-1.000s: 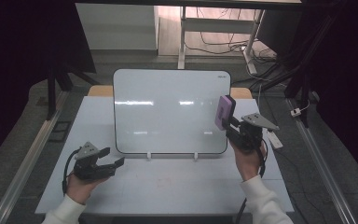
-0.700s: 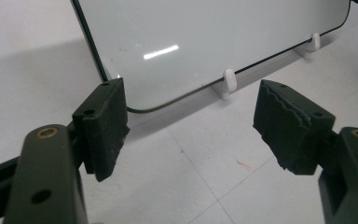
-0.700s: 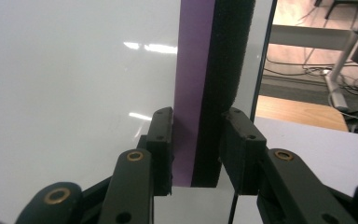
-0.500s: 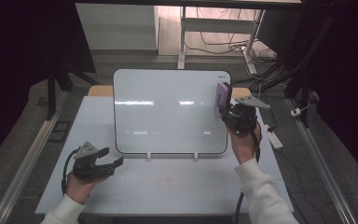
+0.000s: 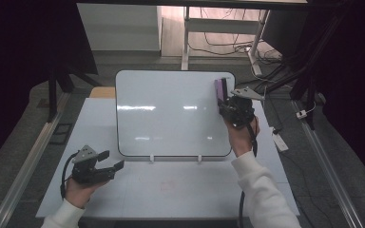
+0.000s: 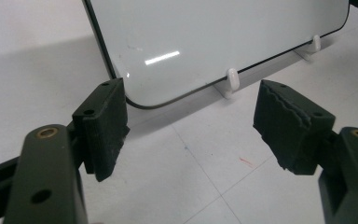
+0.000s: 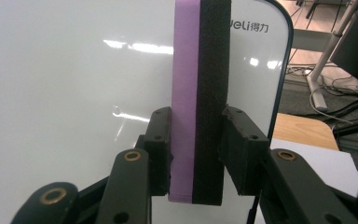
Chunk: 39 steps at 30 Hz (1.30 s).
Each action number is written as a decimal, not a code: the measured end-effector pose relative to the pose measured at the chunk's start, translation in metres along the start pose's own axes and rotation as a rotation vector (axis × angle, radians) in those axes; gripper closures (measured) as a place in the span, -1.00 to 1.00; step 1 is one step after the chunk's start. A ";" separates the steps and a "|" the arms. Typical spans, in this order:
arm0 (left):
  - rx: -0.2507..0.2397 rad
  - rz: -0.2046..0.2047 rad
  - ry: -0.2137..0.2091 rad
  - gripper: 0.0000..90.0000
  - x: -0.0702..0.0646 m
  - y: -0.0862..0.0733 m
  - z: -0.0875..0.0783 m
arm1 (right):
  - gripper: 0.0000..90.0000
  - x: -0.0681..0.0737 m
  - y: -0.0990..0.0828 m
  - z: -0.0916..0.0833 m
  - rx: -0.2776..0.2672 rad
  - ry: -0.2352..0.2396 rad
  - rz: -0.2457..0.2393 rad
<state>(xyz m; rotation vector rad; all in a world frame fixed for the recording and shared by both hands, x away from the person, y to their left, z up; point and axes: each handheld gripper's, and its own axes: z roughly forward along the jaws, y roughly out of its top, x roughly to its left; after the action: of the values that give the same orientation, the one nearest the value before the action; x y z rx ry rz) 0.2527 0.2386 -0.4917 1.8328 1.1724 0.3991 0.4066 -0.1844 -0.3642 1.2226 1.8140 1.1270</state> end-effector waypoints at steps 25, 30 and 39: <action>0.022 -0.003 -0.014 -0.40 0.006 -0.001 0.005 | -0.15 -0.021 -0.027 -0.028 -0.084 0.188 -0.052; 0.030 0.006 -0.027 -0.39 0.005 -0.001 0.006 | -0.17 -0.032 -0.050 -0.040 -0.083 0.258 -0.052; 0.059 0.007 -0.054 -0.41 0.005 -0.003 0.009 | -0.24 -0.049 -0.111 -0.058 -0.054 0.360 -0.086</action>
<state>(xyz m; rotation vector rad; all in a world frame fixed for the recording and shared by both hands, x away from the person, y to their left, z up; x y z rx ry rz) 0.2593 0.2390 -0.5004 1.8875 1.1516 0.3201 0.3326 -0.2682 -0.4390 0.9446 2.0607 1.4066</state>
